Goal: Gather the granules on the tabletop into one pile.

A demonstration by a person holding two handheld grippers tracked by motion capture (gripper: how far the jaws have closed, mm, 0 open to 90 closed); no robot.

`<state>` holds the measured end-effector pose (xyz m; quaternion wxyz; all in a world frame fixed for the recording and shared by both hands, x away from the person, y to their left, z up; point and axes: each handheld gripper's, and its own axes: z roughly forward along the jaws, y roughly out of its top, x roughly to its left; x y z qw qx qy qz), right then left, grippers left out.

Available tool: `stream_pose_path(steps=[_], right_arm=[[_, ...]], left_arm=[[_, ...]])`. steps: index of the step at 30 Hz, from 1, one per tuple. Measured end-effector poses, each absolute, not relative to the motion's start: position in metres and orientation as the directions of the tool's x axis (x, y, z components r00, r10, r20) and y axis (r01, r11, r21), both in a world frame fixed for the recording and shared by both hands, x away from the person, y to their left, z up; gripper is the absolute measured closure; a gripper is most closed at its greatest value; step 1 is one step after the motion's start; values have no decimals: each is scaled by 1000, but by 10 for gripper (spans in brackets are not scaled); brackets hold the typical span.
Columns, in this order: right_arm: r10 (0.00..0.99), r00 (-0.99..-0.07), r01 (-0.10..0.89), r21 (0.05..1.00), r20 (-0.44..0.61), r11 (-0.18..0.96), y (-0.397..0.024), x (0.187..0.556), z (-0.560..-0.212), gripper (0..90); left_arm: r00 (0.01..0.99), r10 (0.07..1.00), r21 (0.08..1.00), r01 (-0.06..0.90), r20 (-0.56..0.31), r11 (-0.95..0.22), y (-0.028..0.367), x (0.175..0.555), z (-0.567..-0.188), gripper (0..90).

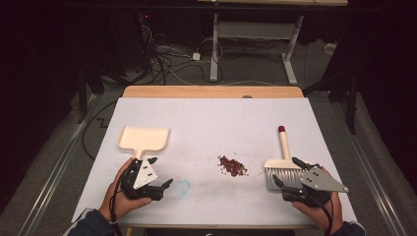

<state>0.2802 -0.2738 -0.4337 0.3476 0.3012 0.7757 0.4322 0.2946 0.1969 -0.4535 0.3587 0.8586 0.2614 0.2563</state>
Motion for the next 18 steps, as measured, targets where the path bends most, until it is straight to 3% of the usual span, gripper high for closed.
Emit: stream_pose_path(steps=[18], right_arm=[[762, -569, 145, 874, -309, 463, -274, 278, -433, 204]], left_arm=[[735, 630, 747, 268, 250, -609, 193, 299, -453, 164]])
